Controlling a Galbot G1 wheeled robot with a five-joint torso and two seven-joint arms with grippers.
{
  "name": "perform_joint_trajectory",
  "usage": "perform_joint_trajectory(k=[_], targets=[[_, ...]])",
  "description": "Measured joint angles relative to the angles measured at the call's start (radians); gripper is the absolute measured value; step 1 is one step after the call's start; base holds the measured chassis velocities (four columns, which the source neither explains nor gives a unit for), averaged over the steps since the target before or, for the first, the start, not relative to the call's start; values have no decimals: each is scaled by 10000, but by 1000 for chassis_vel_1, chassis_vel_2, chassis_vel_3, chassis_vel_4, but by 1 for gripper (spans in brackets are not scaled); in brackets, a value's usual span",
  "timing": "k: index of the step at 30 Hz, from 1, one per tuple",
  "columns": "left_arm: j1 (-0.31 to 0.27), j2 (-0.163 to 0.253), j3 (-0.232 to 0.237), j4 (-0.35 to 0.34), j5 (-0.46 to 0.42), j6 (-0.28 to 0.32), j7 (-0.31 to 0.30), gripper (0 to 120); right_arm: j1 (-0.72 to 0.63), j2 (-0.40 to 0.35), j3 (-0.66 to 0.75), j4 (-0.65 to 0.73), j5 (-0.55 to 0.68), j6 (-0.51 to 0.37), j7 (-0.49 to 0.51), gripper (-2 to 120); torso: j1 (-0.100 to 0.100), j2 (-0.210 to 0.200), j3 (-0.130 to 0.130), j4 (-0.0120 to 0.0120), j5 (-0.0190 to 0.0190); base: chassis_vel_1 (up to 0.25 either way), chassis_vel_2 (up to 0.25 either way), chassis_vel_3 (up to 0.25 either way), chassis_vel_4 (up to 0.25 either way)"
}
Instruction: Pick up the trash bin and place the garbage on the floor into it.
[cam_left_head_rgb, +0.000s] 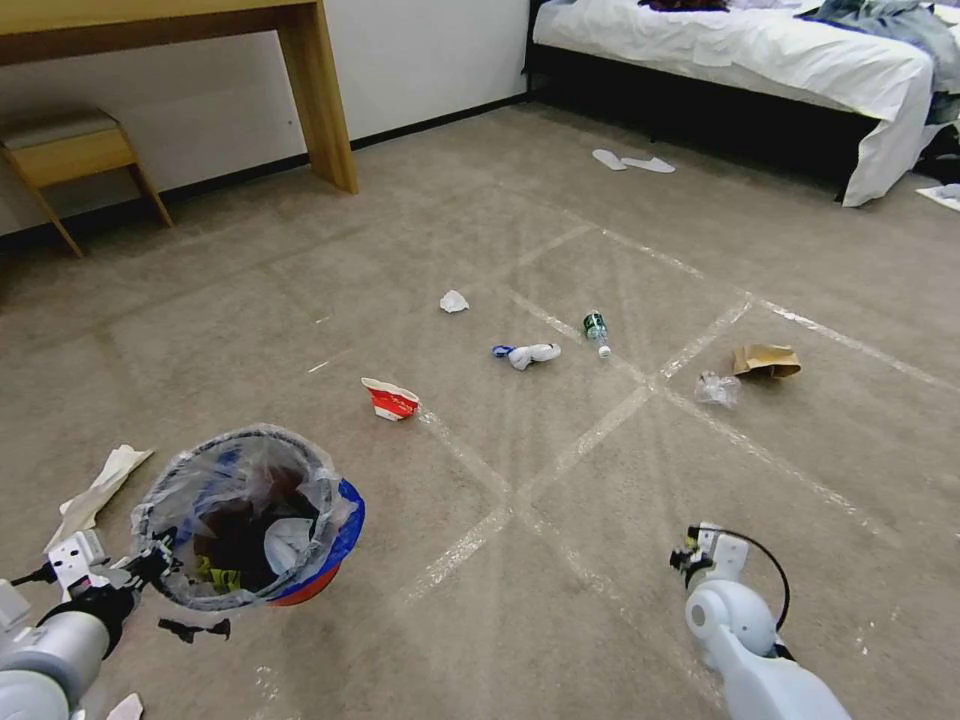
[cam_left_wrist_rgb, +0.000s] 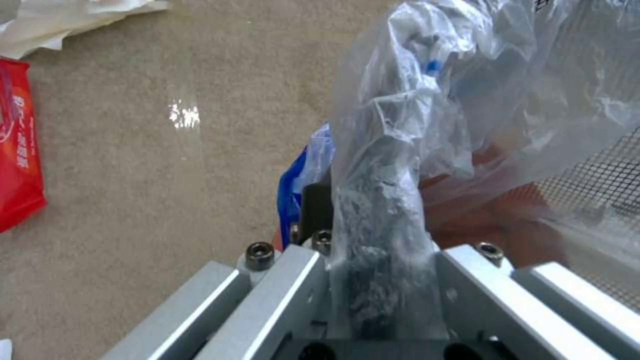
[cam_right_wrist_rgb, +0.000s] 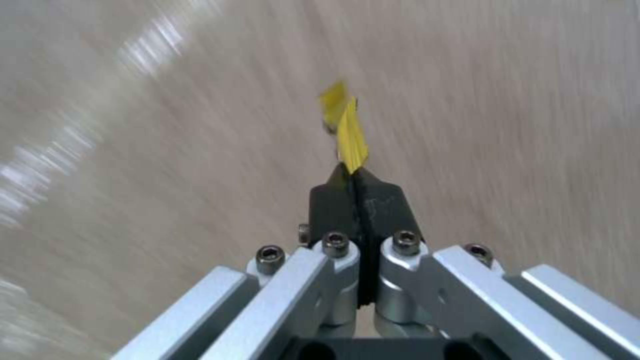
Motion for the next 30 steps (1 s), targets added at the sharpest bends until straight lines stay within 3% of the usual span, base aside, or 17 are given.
perform_joint_trajectory(k=[5, 9, 11, 15, 25, 30], targets=[[50, -51, -11, -65, -4, 5, -9, 0, -197, -477, 34, 2091, 336, 520, -342, 0, 0, 0, 0, 0, -2, 0, 0, 0, 0], [65, -65, -9, -98, 1, 8, -8, 0, -173, -781, -142, 2876, 655, 1075, -763, 0, 0, 0, 1, -1, 0, 0, 0, 0, 0], [63, -67, 41, -208, -40, 28, -23, 0, 99, -1225, -536, 3822, 1041, 1933, -1633, 0, 0, 0, 0, -1, -1, 0, 0, 0, 0], [51, -41, 142, -384, -106, 66, -77, 0, 858, -1905, -1405, 4898, 1519, 2612, -2470, 0, 0, 0, 0, 1, -1, 0, 0, 0, 0], [0, 59, 511, -662, -180, 208, -200, 0, 3159, -2862, -3671, 6228, 3407, 2541, -3323, 0, 0, 0, 0, -1, -1, 0, 0, 0, 0], [-7, 84, 586, -723, -194, 240, -223, 0, 3899, -2889, -4432, 6352, 3913, 2257, -3309, 0, 1, 0, 1, 0, 1, 0, 0, 0, 0]])
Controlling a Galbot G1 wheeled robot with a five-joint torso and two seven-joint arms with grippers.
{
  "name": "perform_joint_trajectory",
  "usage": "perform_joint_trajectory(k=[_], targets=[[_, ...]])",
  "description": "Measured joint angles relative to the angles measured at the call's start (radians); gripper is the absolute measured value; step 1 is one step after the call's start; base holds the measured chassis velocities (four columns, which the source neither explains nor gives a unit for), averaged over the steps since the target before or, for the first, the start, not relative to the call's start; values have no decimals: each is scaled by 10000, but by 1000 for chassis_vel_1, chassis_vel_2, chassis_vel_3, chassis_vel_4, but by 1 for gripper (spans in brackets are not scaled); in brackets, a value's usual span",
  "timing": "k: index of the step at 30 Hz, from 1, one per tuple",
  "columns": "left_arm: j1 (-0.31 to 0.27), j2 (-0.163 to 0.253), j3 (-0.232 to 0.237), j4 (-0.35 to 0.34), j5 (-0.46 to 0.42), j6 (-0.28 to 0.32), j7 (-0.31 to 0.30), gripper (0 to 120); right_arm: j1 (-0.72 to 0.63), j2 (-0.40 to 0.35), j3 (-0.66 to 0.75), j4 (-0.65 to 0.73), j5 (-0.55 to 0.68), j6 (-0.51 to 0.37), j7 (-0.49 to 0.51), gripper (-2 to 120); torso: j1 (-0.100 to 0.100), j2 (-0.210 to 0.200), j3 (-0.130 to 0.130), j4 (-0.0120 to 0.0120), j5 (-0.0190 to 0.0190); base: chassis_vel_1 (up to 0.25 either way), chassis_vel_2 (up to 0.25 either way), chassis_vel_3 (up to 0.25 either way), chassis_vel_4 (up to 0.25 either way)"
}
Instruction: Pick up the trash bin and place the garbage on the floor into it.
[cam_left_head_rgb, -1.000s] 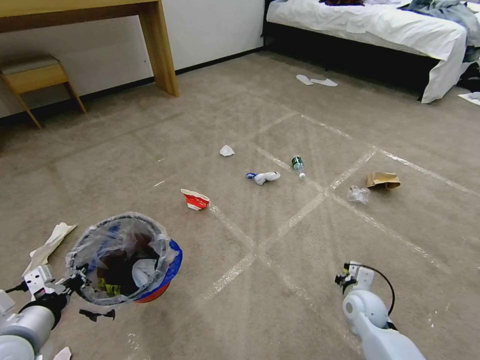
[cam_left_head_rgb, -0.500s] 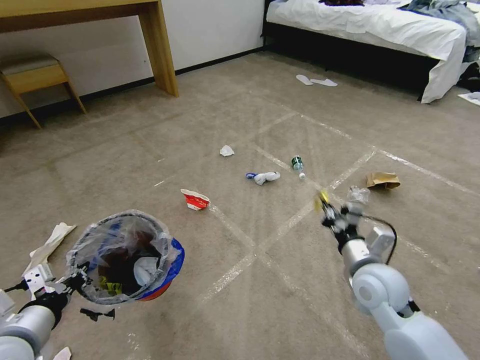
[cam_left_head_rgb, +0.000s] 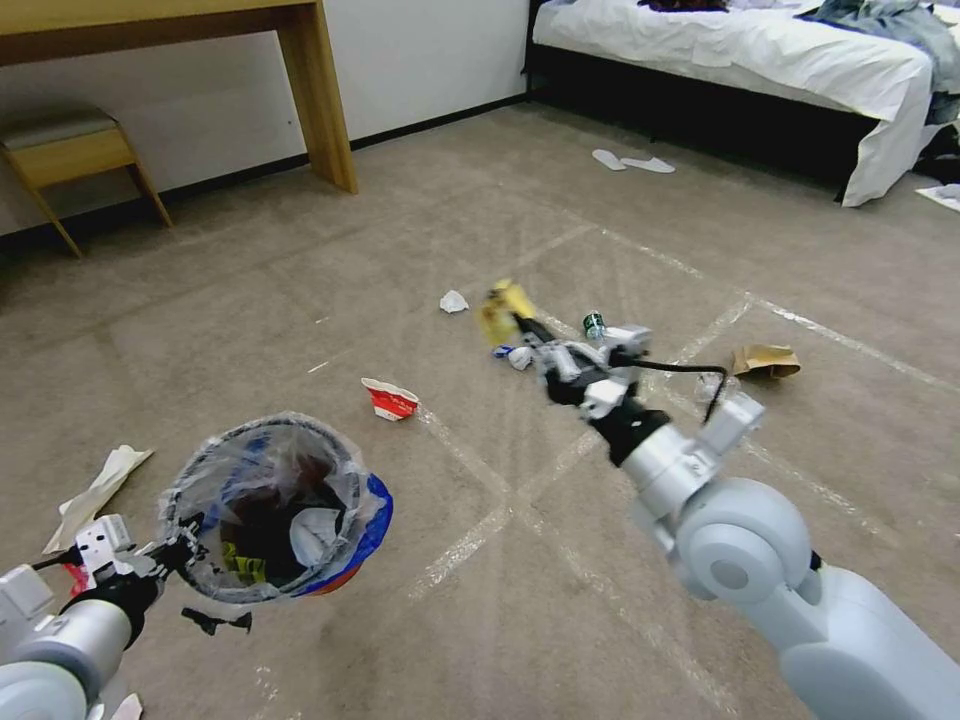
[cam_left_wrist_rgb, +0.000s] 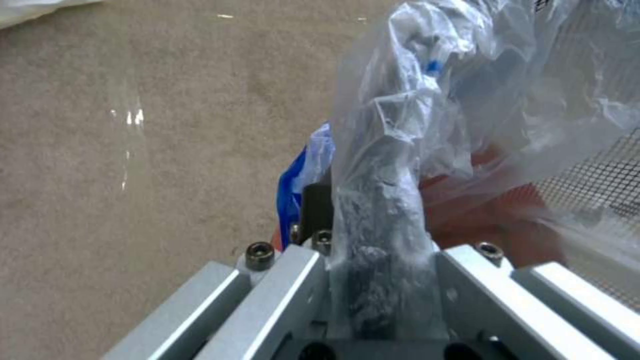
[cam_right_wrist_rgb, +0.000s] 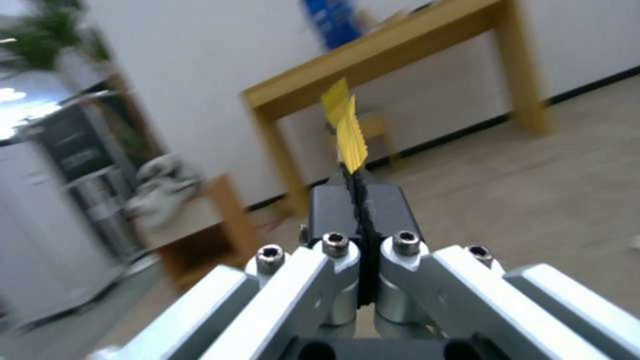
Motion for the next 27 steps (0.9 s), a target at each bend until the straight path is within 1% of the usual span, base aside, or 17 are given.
perform_joint_trajectory(k=[2, 3, 4, 5, 6, 7, 8, 10, 11, 13, 14, 16, 17, 19, 23, 26, 27], targets=[[-27, 29, 24, -22, -3, 16, -21, 0, 1217, 163, -1250, 225, 853, -519, 460, 0, 0, 1, -1, 0, -2, 0, 0, 0, 0], [-27, 29, 24, -22, -3, 16, -21, 0, 1217, 163, -1250, 225, 853, -519, 460, 0, 0, 1, -1, 0, -2, 0, 0, 0, 0], [-29, 46, 25, -24, -4, 18, -26, 0, 1662, 252, -1649, 279, 1171, -714, 706, 0, 0, 0, 0, 0, -3, 0, 0, 0, 0], [-29, 46, 25, -24, -4, 18, -26, 0, 1662, 252, -1649, 279, 1171, -714, 706, 0, 0, 0, 0, 0, -3, 0, 0, 0, 0], [-31, 59, 25, -24, -4, 21, -27, 0, 2005, 348, -2023, 315, 1481, -914, 944, 0, 0, 0, 0, 2, -4, 0, 0, 0, 0], [-38, 80, 20, -25, -5, 23, -27, 0, 2560, 538, -2703, 325, 1909, -1191, 1250, 0, 0, 0, 0, 1, -2, 0, 0, 0, 0], [-38, 80, 20, -25, -5, 23, -27, 0, 2560, 538, -2703, 325, 1909, -1191, 1250, 0, 0, 0, 0, 1, -2, 0, 0, 0, 0], [-51, 97, 5, -25, -8, 23, -27, 0, 3061, 747, -3397, 220, 2048, -1335, 1485, 0, 0, 0, 0, 0, -3, 0, 0, 0, 0], [-51, 97, 5, -25, -8, 23, -27, 0, 3061, 747, -3397, 220, 2048, -1335, 1485, 0, 0, 0, 0, 0, -3, 0, 0, 0, 0], [-67, 110, -17, -5, -11, 25, -30, 0, 3585, 1185, -4166, 55, 2275, -1656, 2139, 0, 0, 0, -1, 0, -4, 0, 0, 0, 0], [-67, 110, -17, -5, -11, 25, -30, 0, 3585, 1185, -4166, 55, 2275, -1656, 2139, 0, 0, 0, -1, 0, -4, 0, 0, 0, 0], [-76, 128, -54, 23, -21, 25, -33, 0, 3851, 1587, -4623, -124, 2430, -2138, 2615, 0, 0, 0, 0, 2, -3, 0, 0, 0, 0], [-76, 128, -54, 23, -21, 25, -33, 0, 3851, 1587, -4623, -124, 2430, -2138, 2615, 0, 0, 0, 0, 2, -3, 0, 0, 0, 0], [-90, 152, -100, 55, -41, 25, -34, 0, 3950, 1815, -4968, -295, 2583, -2727, 3150, 0, 0, 0, -1, 0, -3, 0, 0, 0, 0], [-108, 158, -123, 89, -51, 26, -36, 0, 3948, 1933, -5272, -370, 2741, -3069, 3489, 0, 0, 0, -1, -1, -3, 0, 0, 0, 0], [-120, 158, -144, 111, -60, 25, -38, 0, 3943, 2148, -5596, -525, 2740, -3261, 3685, 0, 0, 0, -1, -2, -3, 0, 0, 0, 0], [-122, 160, -154, 116, -64, 25, -39, 0, 3965, 2341, -5769, -662, 2738, -3363, 3805, 0, 0, 0, -1, -1, -3, 0, 0, 0, 0]])
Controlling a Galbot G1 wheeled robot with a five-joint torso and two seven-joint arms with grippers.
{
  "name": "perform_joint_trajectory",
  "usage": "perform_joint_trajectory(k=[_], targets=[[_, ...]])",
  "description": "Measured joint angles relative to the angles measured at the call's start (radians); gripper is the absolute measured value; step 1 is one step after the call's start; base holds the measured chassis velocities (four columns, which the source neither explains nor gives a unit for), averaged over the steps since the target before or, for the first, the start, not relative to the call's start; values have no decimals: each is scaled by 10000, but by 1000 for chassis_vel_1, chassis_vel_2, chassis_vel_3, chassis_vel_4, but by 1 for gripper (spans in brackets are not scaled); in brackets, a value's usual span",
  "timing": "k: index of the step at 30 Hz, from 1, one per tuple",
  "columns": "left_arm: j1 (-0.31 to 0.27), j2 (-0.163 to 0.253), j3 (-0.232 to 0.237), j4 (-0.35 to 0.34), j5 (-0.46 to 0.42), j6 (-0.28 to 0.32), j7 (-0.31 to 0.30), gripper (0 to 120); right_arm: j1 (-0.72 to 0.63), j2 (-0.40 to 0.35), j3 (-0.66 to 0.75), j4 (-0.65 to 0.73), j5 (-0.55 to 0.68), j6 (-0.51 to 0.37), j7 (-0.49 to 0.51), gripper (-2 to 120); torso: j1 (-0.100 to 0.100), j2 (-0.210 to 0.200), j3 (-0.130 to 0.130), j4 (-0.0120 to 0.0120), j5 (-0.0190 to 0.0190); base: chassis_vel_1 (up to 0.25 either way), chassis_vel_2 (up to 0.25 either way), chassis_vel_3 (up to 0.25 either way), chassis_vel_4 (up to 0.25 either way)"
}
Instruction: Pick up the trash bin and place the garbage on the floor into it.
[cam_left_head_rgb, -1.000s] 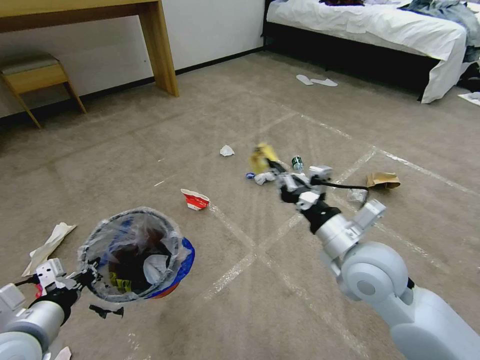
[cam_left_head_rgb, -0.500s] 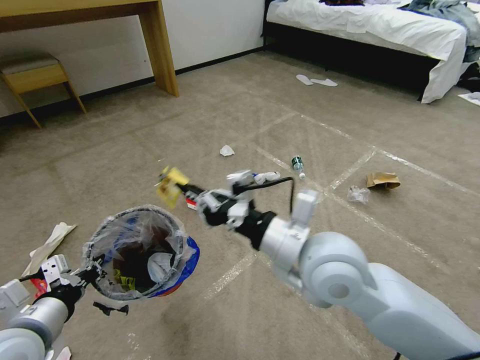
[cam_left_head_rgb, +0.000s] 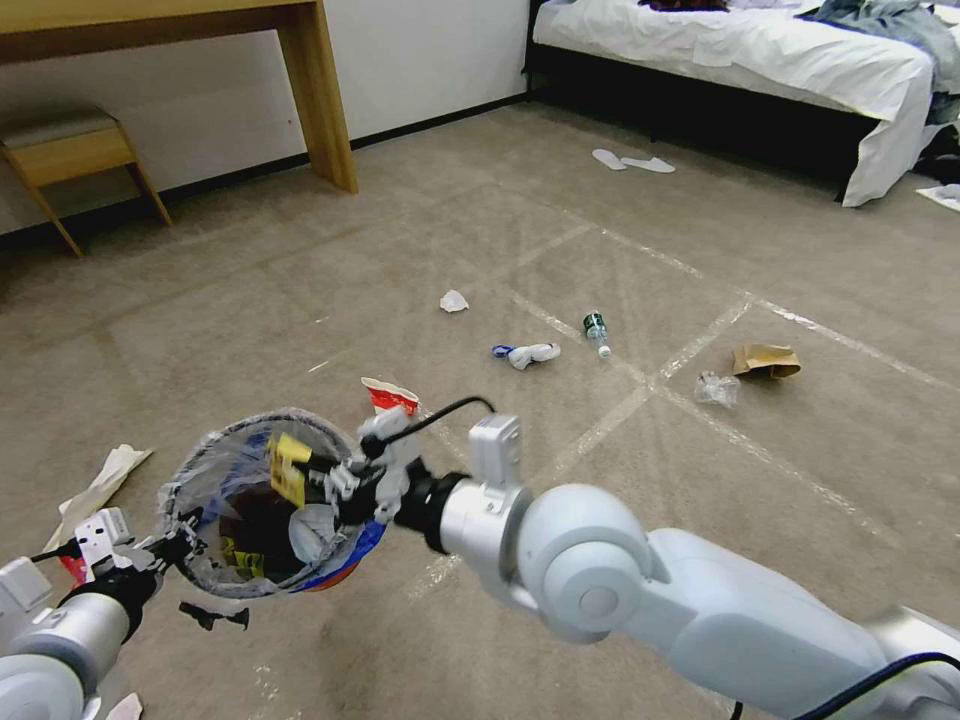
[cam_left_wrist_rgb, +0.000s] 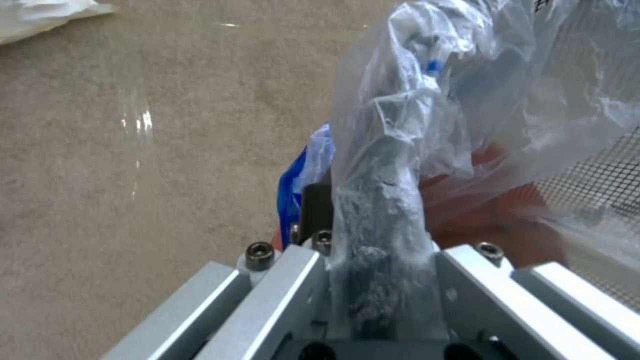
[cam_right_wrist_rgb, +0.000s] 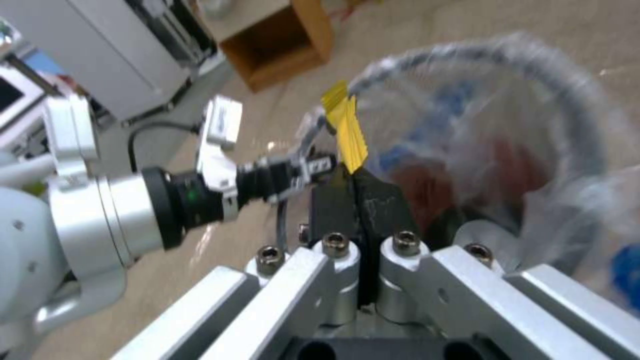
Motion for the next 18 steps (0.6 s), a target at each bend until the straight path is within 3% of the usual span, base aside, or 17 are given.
perform_joint_trajectory(k=[5, 18], targets=[[-2, 6, -32, 12, -38, 0, -5, 0, 128, 643, -427, -564, -157, -194, 184, 0, 0, 0, 0, 2, 0, 0, 0, 0, 0], [-4, -7, -13, 11, -42, 0, -12, 0, 126, 1340, -803, -1508, -558, -290, 230, 0, 0, 0, 0, 2, 1, 0, 0, 0, 0]])
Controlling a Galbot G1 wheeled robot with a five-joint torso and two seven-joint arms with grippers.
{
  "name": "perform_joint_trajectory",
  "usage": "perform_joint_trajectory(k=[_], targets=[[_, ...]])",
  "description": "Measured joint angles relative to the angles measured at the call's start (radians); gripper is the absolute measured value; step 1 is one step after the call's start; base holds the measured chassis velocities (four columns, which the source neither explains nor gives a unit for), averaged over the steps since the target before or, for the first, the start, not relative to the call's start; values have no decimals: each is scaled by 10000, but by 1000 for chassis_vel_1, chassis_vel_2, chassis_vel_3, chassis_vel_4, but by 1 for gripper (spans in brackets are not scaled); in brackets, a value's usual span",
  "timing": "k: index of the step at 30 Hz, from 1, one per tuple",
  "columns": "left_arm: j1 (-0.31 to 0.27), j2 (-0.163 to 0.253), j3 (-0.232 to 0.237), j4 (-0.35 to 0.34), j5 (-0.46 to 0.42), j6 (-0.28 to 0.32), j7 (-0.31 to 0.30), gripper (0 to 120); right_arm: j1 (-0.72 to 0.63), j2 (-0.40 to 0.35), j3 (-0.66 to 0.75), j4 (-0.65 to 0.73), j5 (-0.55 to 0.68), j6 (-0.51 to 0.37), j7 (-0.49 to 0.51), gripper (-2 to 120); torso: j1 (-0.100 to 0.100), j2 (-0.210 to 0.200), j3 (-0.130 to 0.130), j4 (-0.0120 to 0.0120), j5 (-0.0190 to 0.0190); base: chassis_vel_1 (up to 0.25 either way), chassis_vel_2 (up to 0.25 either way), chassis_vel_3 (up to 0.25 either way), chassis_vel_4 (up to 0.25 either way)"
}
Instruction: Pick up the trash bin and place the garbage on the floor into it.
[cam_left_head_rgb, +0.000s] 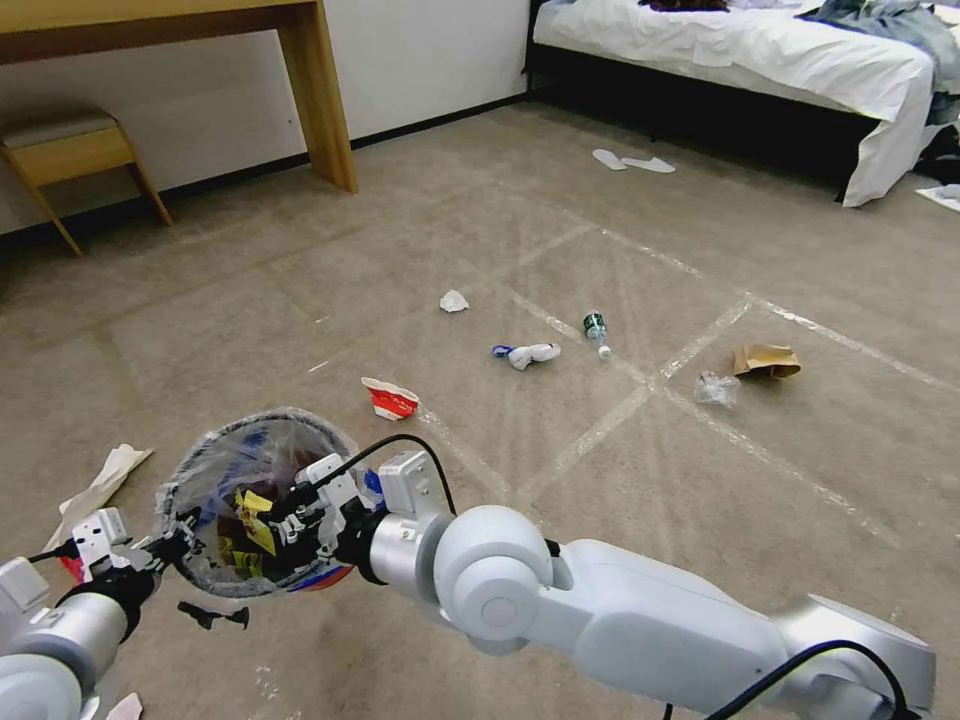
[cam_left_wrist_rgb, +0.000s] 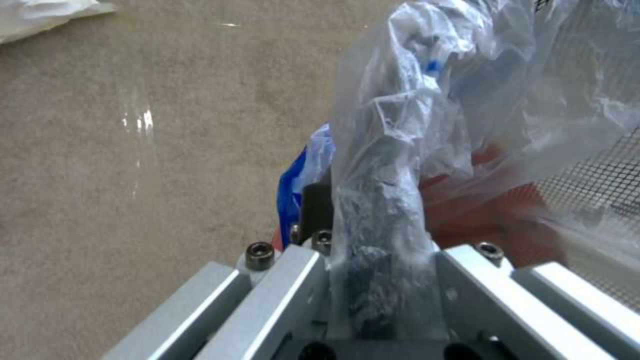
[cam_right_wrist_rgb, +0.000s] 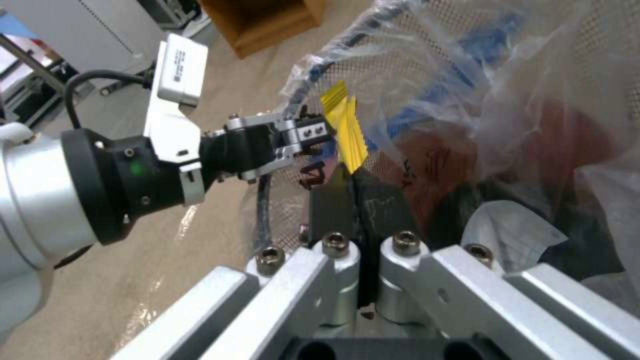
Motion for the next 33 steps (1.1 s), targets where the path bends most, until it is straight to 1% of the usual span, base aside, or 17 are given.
perform_joint_trajectory(k=[7, 12, 25, 28, 29, 31, 33], targets=[[14, -16, 24, 0, 8, -5, 0, 0, -15, -47, -28, -118, -180, 0, 1, 0, 0, 0, 0, 0, 0, 0, 0, 0, 0], [15, -1, 30, 6, 11, -11, 0, 0, -122, -222, -13, -223, -472, -59, 89, 0, 0, 0, 0, 0, 2, 0, 0, 0, 0], [31, -16, 10, 45, 32, -20, 4, 0, -285, -531, 122, -100, -566, -314, 263, 1, 0, 0, 0, 0, 2, 0, 0, 0, 0], [42, -36, -25, 23, 25, -21, 6, 0, -286, -547, 136, -77, -564, -363, 261, 17, 0, 0, 0, 0, 2, 0, 0, 0, 0], [42, -36, -25, 23, 25, -21, 6, 0, -286, -547, 136, -77, -564, -363, 261, 17, 0, 0, 0, 0, 2, 0, 0, 0, 0], [76, -53, -58, 2, 18, -22, 9, 0, -268, -506, 140, -77, -554, -389, 250, 28, 0, 0, 0, 0, 1, 0, 0, 0, 0], [76, -53, -58, 2, 18, -22, 9, 0, -268, -506, 140, -77, -554, -389, 250, 28, 0, 0, 0, 0, 1, 0, 0, 0, 0]])
